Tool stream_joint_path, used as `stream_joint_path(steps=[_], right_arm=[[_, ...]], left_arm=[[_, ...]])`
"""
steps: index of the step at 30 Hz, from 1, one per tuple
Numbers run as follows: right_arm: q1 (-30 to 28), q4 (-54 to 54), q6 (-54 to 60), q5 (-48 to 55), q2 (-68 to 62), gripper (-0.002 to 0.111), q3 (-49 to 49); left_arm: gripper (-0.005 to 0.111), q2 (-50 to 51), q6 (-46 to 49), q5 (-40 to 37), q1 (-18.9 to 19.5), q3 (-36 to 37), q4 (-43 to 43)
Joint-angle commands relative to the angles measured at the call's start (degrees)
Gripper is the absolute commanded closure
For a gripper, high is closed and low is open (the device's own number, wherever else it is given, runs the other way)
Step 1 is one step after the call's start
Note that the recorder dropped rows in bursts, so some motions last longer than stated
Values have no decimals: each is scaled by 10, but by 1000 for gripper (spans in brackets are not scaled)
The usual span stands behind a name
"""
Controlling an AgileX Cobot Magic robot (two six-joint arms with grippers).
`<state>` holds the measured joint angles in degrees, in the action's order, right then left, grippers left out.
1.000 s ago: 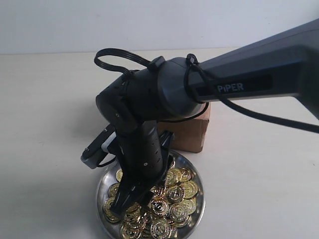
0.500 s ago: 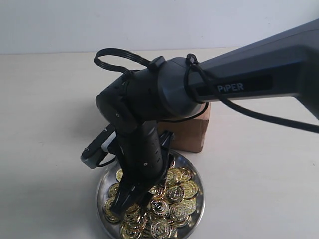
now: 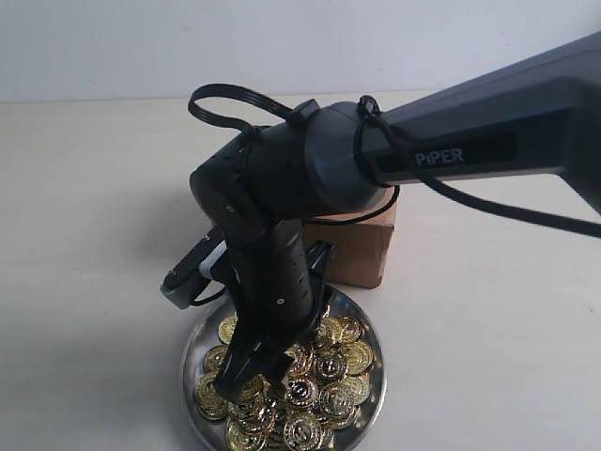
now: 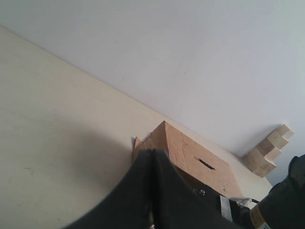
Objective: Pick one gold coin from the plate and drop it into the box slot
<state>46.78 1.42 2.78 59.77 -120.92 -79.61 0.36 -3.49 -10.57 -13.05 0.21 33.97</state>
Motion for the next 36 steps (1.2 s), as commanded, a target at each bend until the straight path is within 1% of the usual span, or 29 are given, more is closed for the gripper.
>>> stream_joint_path(steps=[1, 22, 27, 36], right_arm=[[-4, -7, 5, -1, 1, 52, -4], [-4, -14, 0, 1, 1, 52, -2], [-2, -17, 1, -1, 1, 55, -2], [-2, -26, 1, -6, 1, 55, -2]], left_arm=[[107, -4, 2, 2, -3, -2, -1], [107, -4, 2, 1, -3, -2, -1], [107, -4, 2, 1, -3, -2, -1], [107, -4, 2, 0, -3, -2, -1]])
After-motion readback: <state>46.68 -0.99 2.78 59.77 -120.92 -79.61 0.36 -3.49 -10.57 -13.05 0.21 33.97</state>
